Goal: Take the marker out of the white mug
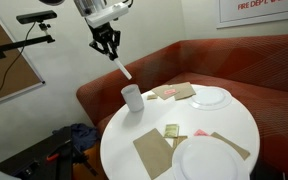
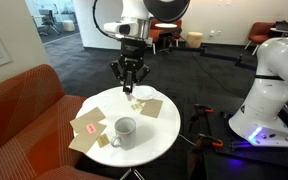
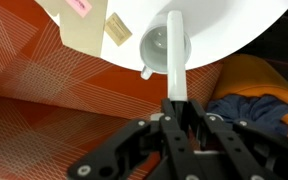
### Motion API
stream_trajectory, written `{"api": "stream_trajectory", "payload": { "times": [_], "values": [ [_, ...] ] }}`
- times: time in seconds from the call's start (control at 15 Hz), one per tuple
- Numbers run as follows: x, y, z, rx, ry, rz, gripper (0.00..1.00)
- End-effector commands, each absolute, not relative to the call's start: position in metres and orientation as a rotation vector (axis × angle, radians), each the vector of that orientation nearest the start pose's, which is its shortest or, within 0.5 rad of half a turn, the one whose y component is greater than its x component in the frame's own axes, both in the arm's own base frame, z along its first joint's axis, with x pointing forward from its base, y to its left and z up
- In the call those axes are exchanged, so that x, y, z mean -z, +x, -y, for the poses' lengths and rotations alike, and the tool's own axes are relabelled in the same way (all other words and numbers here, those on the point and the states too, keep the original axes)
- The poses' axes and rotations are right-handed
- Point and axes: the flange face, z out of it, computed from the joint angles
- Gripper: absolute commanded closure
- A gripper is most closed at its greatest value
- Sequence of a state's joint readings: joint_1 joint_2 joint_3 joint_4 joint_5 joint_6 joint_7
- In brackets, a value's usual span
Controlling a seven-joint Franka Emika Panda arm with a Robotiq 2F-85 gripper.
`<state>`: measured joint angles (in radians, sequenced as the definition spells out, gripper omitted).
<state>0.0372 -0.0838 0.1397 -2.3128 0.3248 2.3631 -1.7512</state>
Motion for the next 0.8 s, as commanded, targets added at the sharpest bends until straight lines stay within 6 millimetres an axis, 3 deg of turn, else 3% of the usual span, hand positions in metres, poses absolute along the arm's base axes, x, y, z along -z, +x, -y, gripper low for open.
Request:
{"api": "stream_trajectory", "payload": {
  "times": [0.0,0.4,0.73],
  "values": [
    [-0.395,0.502,-0.084,-0.357,2.269,-2.162,0.95],
    [-0.375,0.507,-0.069,-0.128,2.581,-1.762,0.95],
    [-0.336,0.502,-0.061,0.086,2.837,-1.462,0.95]
  ]
}}
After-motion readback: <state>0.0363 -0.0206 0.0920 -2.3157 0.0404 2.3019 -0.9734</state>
